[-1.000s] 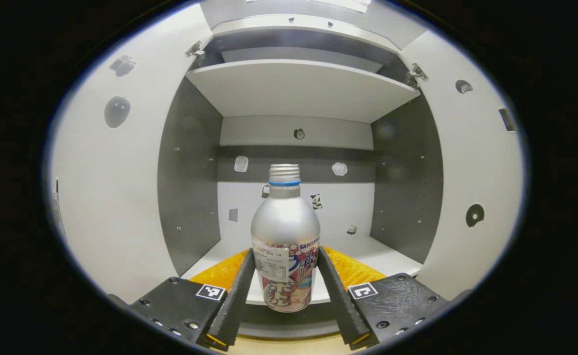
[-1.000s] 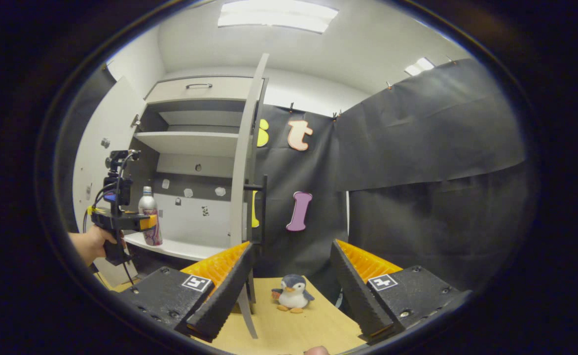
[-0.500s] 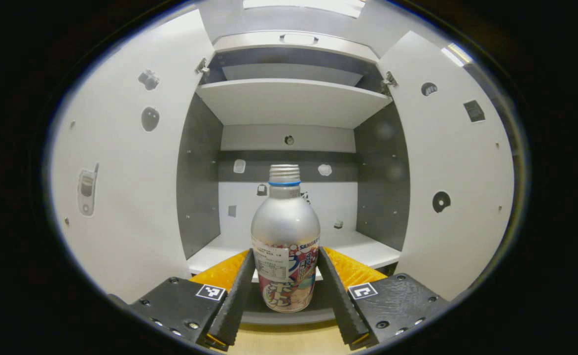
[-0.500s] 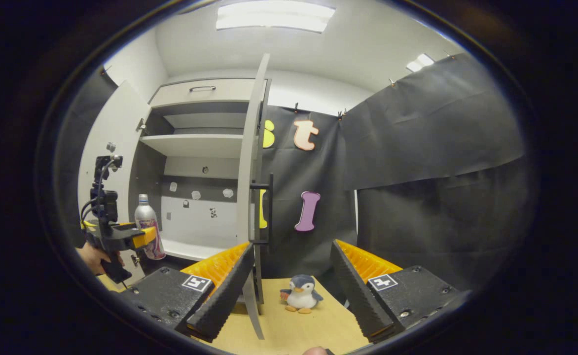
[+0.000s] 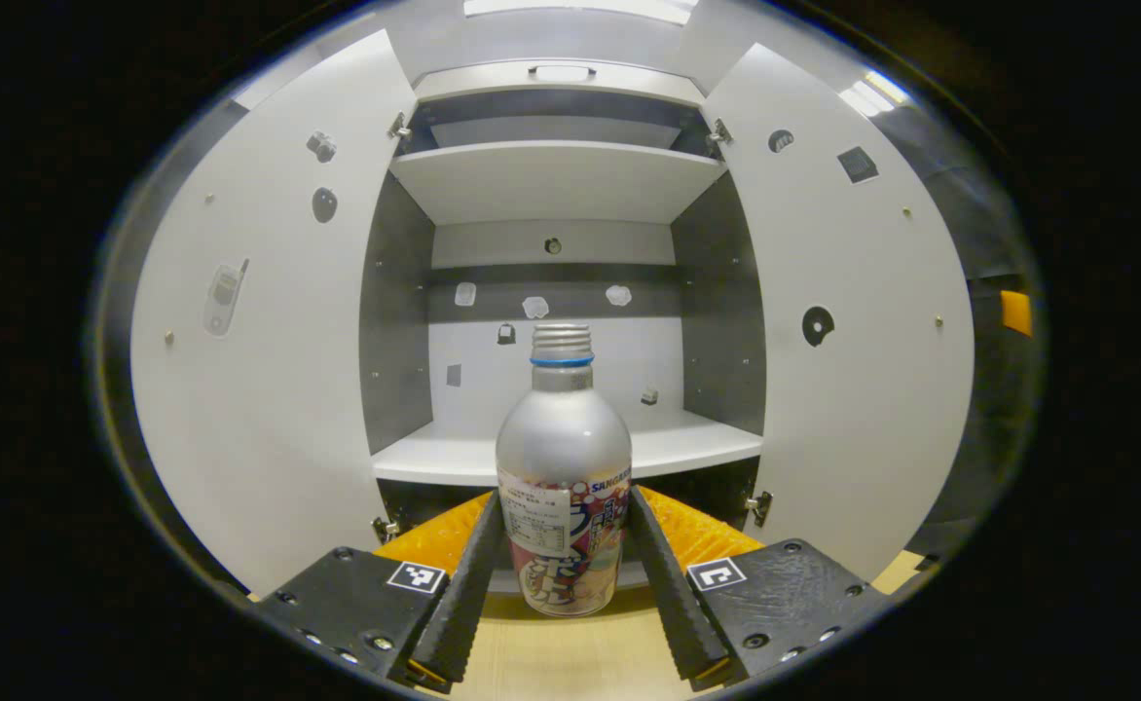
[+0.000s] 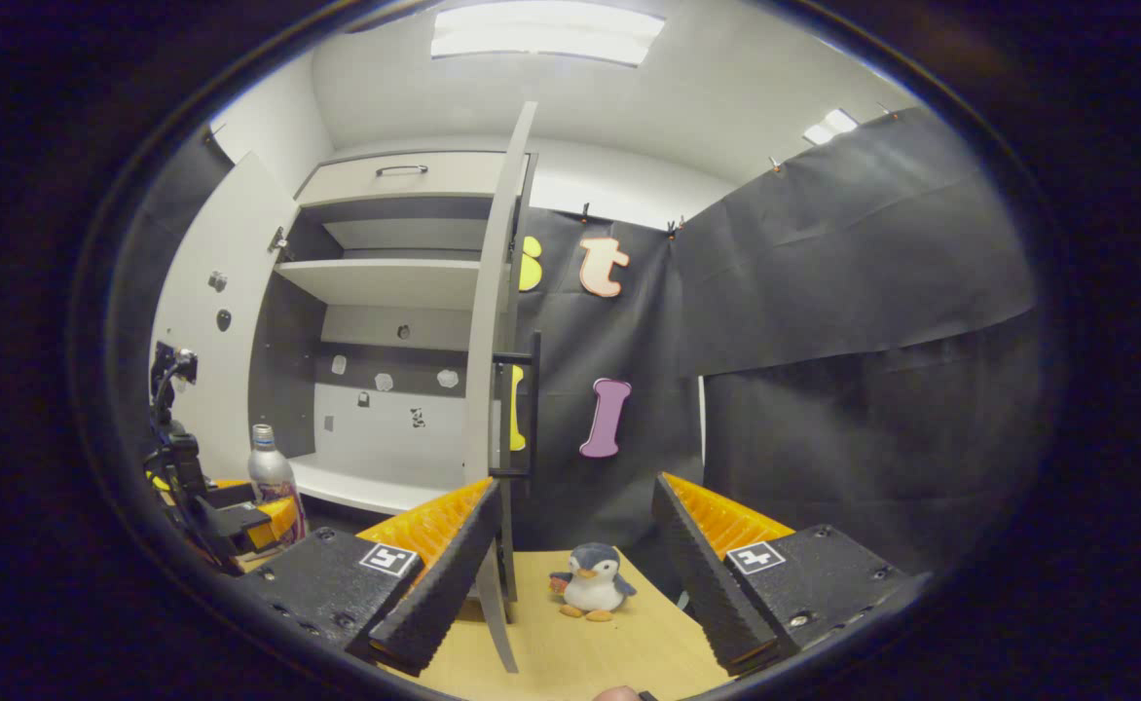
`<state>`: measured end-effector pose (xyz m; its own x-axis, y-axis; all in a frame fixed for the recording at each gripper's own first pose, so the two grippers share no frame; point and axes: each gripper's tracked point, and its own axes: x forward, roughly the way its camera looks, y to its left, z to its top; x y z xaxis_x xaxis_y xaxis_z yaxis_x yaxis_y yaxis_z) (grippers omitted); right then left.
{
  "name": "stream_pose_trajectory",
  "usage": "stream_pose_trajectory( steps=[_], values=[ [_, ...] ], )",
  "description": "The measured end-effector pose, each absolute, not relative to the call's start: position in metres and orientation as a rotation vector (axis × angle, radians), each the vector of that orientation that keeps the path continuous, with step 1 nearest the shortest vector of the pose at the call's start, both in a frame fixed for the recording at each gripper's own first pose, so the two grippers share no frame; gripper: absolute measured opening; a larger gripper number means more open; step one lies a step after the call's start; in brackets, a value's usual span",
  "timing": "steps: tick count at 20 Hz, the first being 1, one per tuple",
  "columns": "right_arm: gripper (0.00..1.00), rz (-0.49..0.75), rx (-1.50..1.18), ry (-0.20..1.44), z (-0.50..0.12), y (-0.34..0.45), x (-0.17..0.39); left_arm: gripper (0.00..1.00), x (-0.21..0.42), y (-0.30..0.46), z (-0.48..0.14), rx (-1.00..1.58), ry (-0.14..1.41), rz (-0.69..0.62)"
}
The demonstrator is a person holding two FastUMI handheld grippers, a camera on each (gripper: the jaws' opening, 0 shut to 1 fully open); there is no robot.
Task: Grasp the bottle in the cabinet with the left hand and place it on the coaster, then close the right door with the right hand and the left door with the left hand.
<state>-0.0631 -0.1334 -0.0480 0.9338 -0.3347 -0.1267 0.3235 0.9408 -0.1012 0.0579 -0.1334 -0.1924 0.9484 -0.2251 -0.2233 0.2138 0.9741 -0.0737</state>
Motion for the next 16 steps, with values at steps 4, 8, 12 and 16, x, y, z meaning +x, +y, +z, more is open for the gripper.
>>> stream_pose_trajectory(
  steps=[4, 8, 12, 16],
  values=[
    [1.0, -0.333, -0.079, 0.16, -0.054, -0.13, -0.061, 0.75, 0.031, -0.136, -0.224, -0.068, 0.286, -0.236],
    [1.0, -0.322, -0.073, 0.169, -0.057, -0.123, -0.06, 0.8, 0.005, -0.142, -0.261, -0.035, 0.363, -0.261],
    [1.0, -0.326, -0.064, 0.185, -0.062, -0.119, -0.06, 0.76, -0.017, -0.147, -0.293, -0.033, 0.419, -0.288],
    [1.0, -0.319, -0.072, 0.226, -0.071, -0.114, -0.059, 0.76, -0.036, -0.15, -0.325, -0.013, 0.478, -0.316]
  ],
)
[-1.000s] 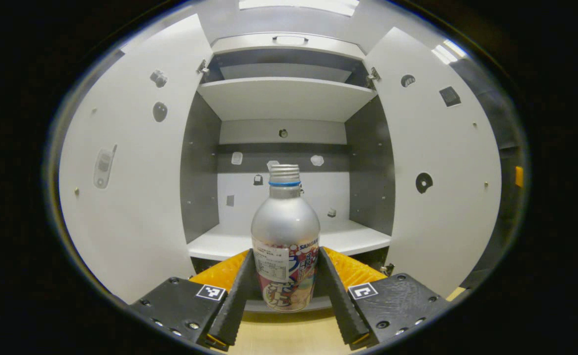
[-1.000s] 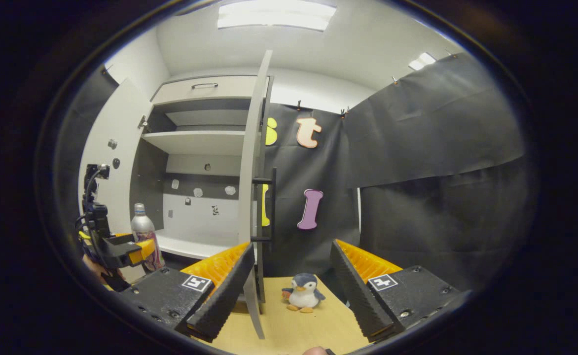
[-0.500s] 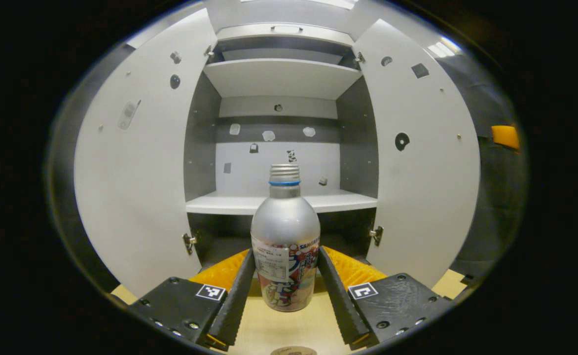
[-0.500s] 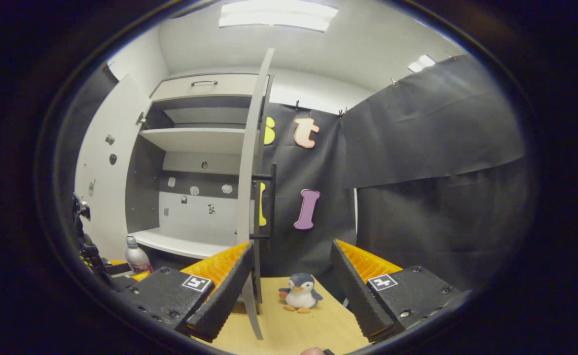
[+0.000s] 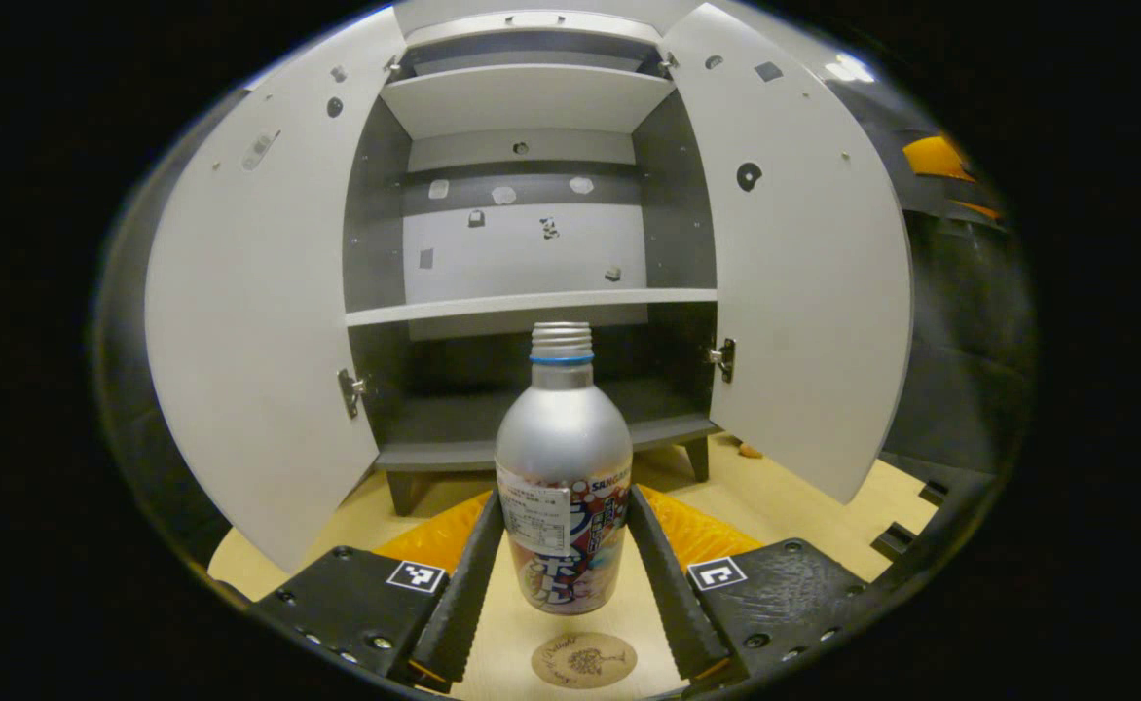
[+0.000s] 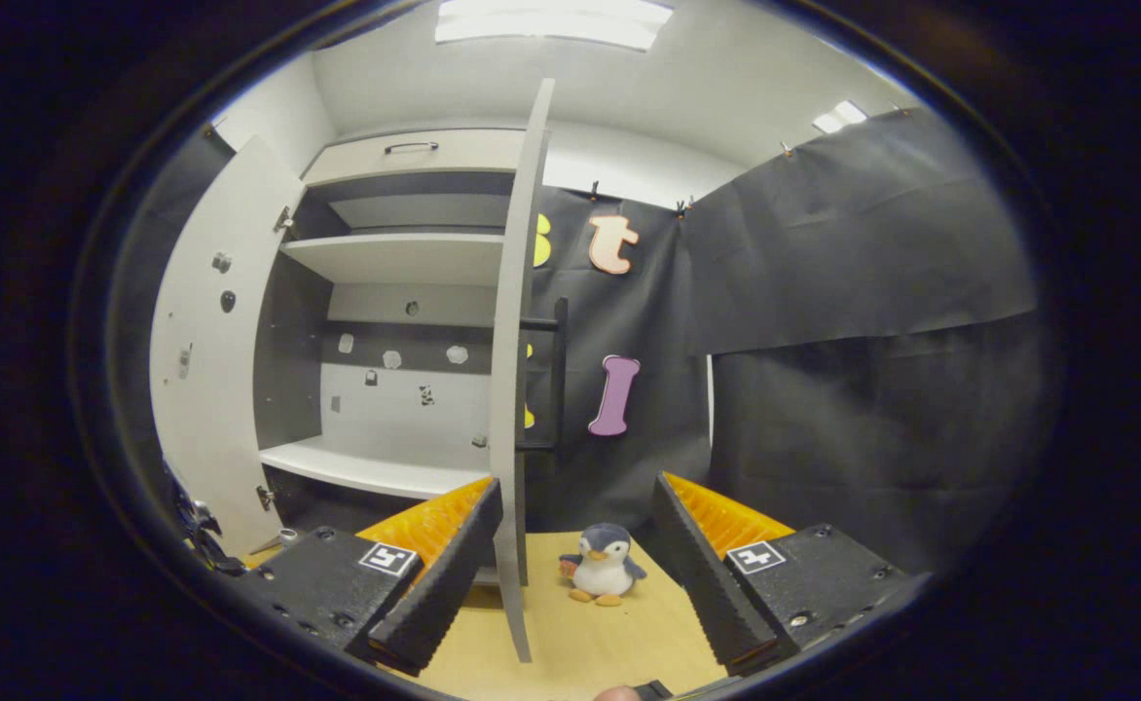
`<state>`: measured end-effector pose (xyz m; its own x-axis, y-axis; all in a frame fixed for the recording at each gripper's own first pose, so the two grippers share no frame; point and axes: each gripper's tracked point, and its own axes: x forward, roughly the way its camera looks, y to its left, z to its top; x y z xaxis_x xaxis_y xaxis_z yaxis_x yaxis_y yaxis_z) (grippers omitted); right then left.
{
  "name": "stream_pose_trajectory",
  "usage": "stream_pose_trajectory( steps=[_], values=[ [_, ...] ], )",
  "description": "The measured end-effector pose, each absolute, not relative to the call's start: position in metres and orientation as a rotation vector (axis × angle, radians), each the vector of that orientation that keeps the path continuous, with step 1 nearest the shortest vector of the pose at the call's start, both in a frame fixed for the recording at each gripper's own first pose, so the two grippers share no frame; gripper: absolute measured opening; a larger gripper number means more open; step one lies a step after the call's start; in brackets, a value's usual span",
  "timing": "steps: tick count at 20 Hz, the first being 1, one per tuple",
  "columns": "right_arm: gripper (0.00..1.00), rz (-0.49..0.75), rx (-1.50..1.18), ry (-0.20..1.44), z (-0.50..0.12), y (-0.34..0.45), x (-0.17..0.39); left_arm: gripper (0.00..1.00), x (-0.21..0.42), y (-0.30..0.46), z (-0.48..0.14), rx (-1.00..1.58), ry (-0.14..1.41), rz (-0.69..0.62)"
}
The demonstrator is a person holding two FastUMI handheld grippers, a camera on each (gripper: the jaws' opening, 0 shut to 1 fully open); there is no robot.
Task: Grasp the bottle in the cabinet with the left hand and place it on the coaster, then close the right door with the right hand and the left door with the left hand.
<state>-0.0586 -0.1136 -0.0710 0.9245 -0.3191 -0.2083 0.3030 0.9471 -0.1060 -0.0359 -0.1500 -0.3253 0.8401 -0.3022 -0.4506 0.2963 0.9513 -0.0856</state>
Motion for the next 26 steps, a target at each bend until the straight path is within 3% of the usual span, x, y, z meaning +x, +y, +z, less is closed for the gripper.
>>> stream_pose_trajectory(
  steps=[5, 7, 12, 13, 20, 21, 22, 24, 26],
  values=[
    [1.0, -0.312, -0.082, 0.239, -0.07, -0.106, -0.056, 0.8, -0.058, -0.153, -0.357, -0.018, 0.556, -0.335],
    [1.0, -0.306, -0.084, 0.25, -0.072, -0.101, -0.057, 0.76, -0.066, -0.156, -0.365, -0.009, 0.567, -0.356],
    [1.0, -0.297, -0.11, 0.261, -0.072, -0.096, -0.057, 0.76, -0.074, -0.154, -0.389, 0.006, 0.601, -0.364],
    [1.0, -0.298, -0.113, 0.26, -0.071, -0.096, -0.056, 0.8, -0.075, -0.152, -0.393, 0.005, 0.607, -0.361],
    [1.0, -0.296, -0.125, 0.271, -0.074, -0.093, -0.055, 0.76, -0.092, -0.152, -0.416, 0.029, 0.653, -0.382],
    [1.0, -0.298, -0.126, 0.271, -0.074, -0.092, -0.055, 0.81, -0.09, -0.153, -0.412, 0.03, 0.625, -0.386],
    [1.0, -0.3, -0.125, 0.268, -0.075, -0.093, -0.054, 0.76, -0.095, -0.152, -0.414, 0.039, 0.643, -0.389],
    [1.0, -0.301, -0.128, 0.269, -0.075, -0.093, -0.053, 0.76, -0.094, -0.151, -0.414, 0.032, 0.646, -0.39],
    [1.0, -0.306, -0.129, 0.261, -0.073, -0.097, -0.053, 0.81, -0.095, -0.15, -0.414, 0.027, 0.654, -0.397]
  ],
)
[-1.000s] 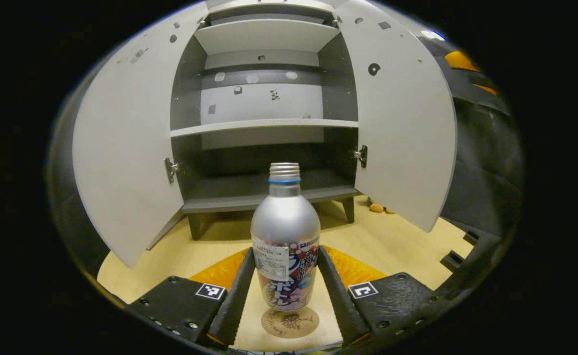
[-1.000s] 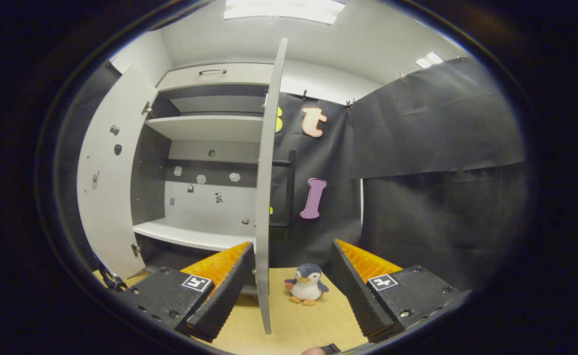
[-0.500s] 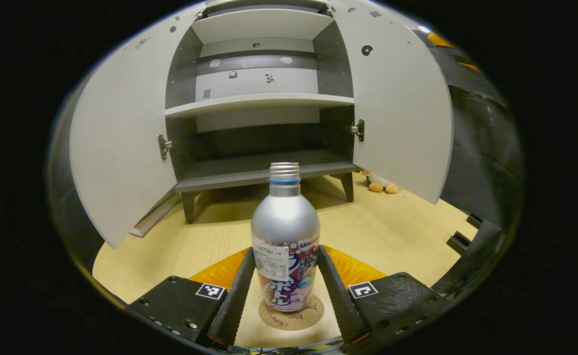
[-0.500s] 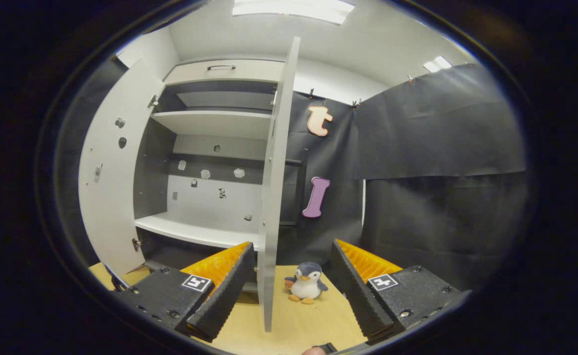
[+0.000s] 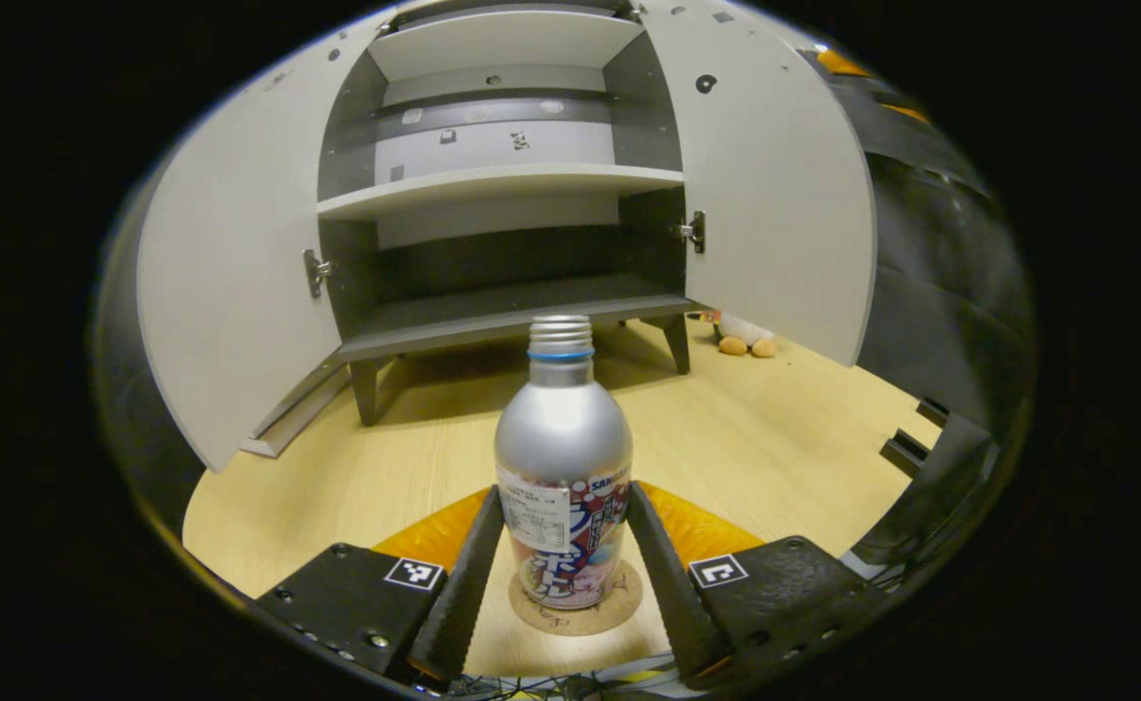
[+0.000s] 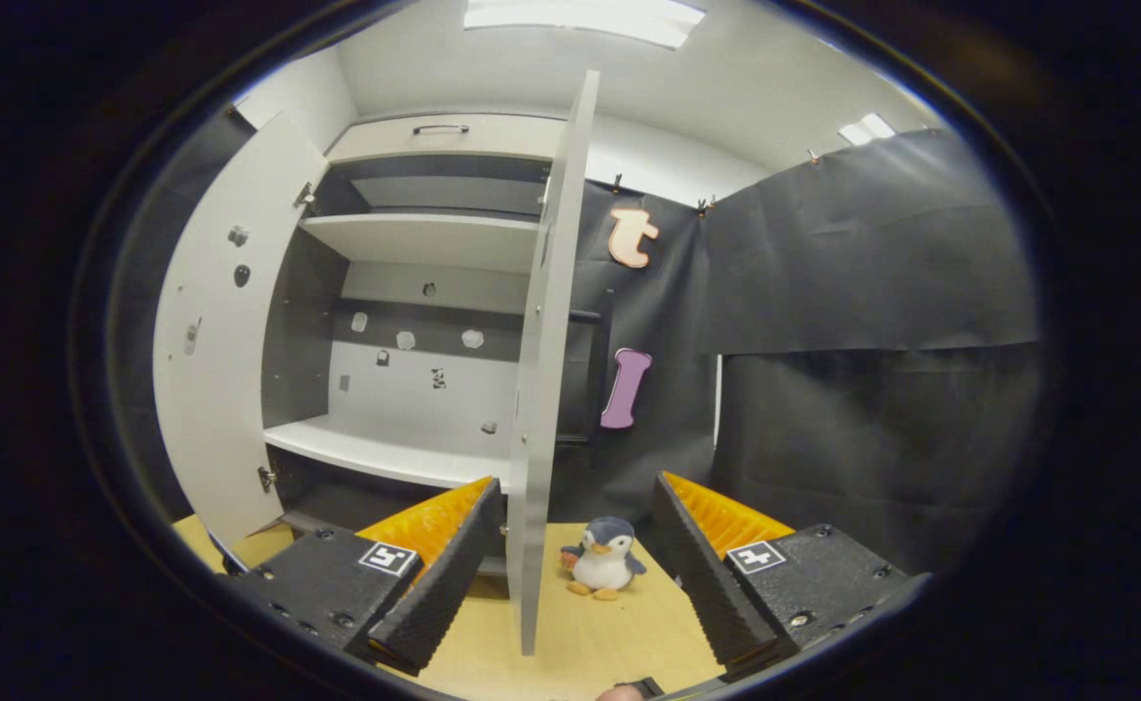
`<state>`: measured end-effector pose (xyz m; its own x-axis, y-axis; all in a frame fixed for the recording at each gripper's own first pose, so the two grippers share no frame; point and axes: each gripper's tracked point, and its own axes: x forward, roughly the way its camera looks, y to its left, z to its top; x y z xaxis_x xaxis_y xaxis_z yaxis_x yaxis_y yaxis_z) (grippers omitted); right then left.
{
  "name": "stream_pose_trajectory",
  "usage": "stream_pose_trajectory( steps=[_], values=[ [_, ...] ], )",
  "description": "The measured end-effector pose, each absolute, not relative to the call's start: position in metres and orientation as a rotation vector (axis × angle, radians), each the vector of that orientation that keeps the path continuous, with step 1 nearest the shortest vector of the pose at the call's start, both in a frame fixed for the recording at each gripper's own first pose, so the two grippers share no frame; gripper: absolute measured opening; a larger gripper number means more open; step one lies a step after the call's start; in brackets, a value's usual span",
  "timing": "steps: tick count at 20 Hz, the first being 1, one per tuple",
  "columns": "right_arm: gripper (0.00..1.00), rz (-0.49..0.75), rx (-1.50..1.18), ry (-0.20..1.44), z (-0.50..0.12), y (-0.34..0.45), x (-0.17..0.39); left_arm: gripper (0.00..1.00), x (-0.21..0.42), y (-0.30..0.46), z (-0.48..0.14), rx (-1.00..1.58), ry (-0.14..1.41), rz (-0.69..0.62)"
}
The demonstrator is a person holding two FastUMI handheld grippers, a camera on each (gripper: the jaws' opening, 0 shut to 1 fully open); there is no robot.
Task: Grasp the bottle in the cabinet with the left hand and place it on the coaster, then close the right door with the right hand and the left door with the left hand.
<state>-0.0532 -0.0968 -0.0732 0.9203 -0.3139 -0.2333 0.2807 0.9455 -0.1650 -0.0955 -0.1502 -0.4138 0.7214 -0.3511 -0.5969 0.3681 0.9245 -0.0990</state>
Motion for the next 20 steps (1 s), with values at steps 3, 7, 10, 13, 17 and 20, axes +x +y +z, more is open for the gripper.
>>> stream_pose_trajectory(
  steps=[3, 7, 10, 13, 17, 20],
  values=[
    [1.0, -0.31, -0.132, 0.26, -0.075, -0.103, -0.051, 0.78, -0.099, -0.147, -0.413, 0.026, 0.678, -0.409],
    [1.0, -0.317, -0.128, 0.255, -0.075, -0.116, -0.048, 0.81, -0.11, -0.14, -0.422, 0.027, 0.756, -0.416],
    [1.0, -0.32, -0.129, 0.276, -0.081, -0.125, -0.052, 0.83, -0.112, -0.136, -0.417, 0.058, 0.751, -0.414],
    [1.0, -0.344, -0.139, 0.254, -0.072, -0.142, -0.053, 0.89, -0.11, -0.129, -0.41, 0.079, 0.742, -0.394],
    [1.0, -0.382, -0.17, 0.189, -0.044, -0.169, -0.054, 0.92, -0.104, -0.125, -0.389, 0.09, 0.721, -0.373],
    [1.0, -0.401, -0.202, 0.152, -0.029, -0.187, -0.046, 0.92, -0.094, -0.127, -0.364, 0.076, 0.679, -0.364]
  ],
)
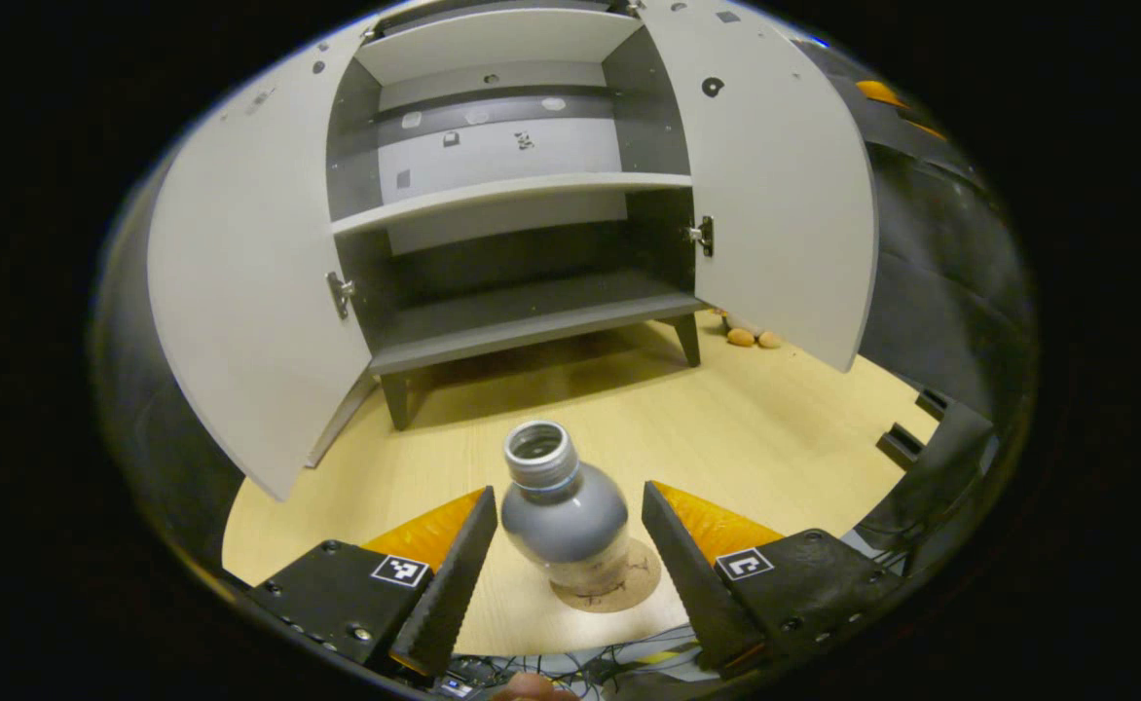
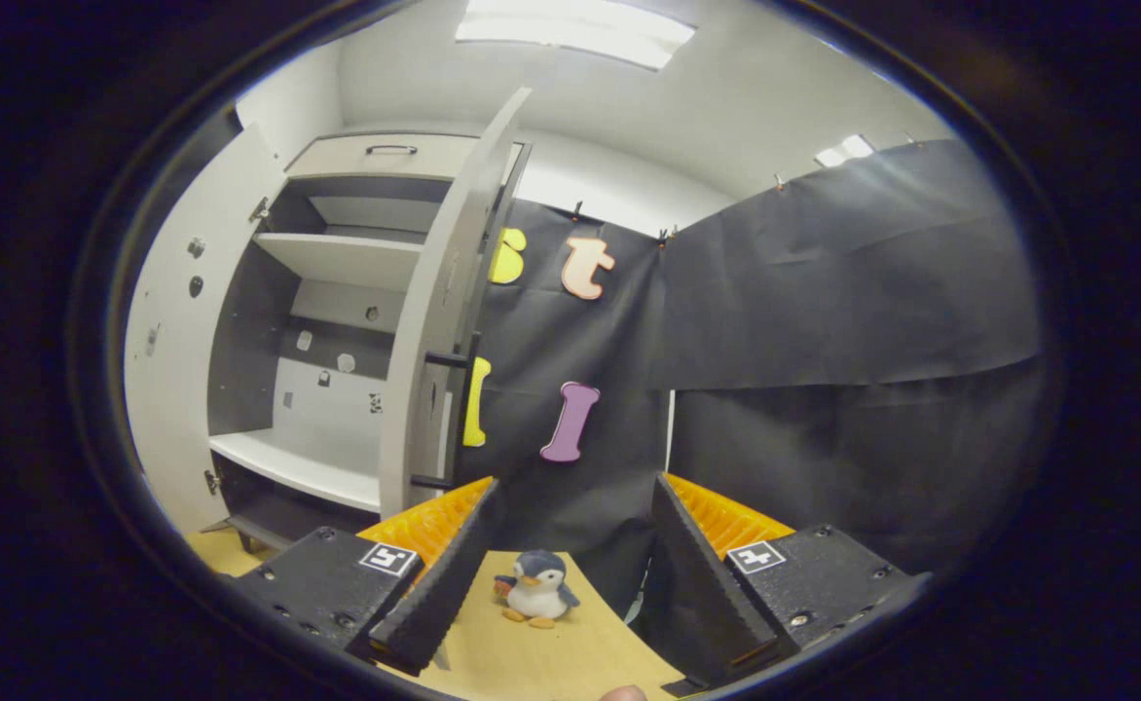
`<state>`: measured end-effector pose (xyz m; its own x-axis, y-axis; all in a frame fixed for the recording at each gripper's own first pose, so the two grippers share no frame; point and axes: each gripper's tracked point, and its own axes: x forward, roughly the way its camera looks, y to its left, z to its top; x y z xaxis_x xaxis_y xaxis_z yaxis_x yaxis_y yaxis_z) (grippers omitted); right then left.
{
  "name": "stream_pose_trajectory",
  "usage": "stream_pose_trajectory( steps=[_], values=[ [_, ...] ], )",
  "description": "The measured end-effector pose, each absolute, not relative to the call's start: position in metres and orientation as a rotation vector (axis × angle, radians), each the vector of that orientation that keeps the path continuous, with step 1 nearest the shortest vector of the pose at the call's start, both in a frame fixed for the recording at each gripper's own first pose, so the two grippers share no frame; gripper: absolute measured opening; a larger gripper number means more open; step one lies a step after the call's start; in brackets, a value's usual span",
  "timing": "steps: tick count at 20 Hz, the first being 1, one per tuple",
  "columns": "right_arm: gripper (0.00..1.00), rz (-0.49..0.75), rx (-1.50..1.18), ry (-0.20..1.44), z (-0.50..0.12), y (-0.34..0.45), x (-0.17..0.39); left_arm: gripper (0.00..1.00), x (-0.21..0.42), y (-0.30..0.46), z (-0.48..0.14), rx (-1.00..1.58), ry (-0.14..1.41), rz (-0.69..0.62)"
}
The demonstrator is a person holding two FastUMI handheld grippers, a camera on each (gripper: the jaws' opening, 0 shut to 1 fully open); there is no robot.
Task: Grasp the bottle in the cabinet with the left hand and place it on the coaster, then close the right door with the right hand and the left door with the left hand.
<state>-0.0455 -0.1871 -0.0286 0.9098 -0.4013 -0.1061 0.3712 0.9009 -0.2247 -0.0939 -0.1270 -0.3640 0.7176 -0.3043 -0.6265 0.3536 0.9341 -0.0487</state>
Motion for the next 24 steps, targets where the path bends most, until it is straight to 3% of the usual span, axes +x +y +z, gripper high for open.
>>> stream_pose_trajectory(
  steps=[13, 24],
  values=[
    [1.0, -0.31, -0.136, 0.163, -0.033, -0.19, 0.016, 0.92, -0.046, -0.101, -0.265, -0.032, 0.523, -0.232],
    [0.96, -0.267, -0.137, 0.176, -0.035, -0.178, 0.028, 0.92, -0.038, -0.034, -0.235, -0.007, 0.475, -0.077]
  ],
)
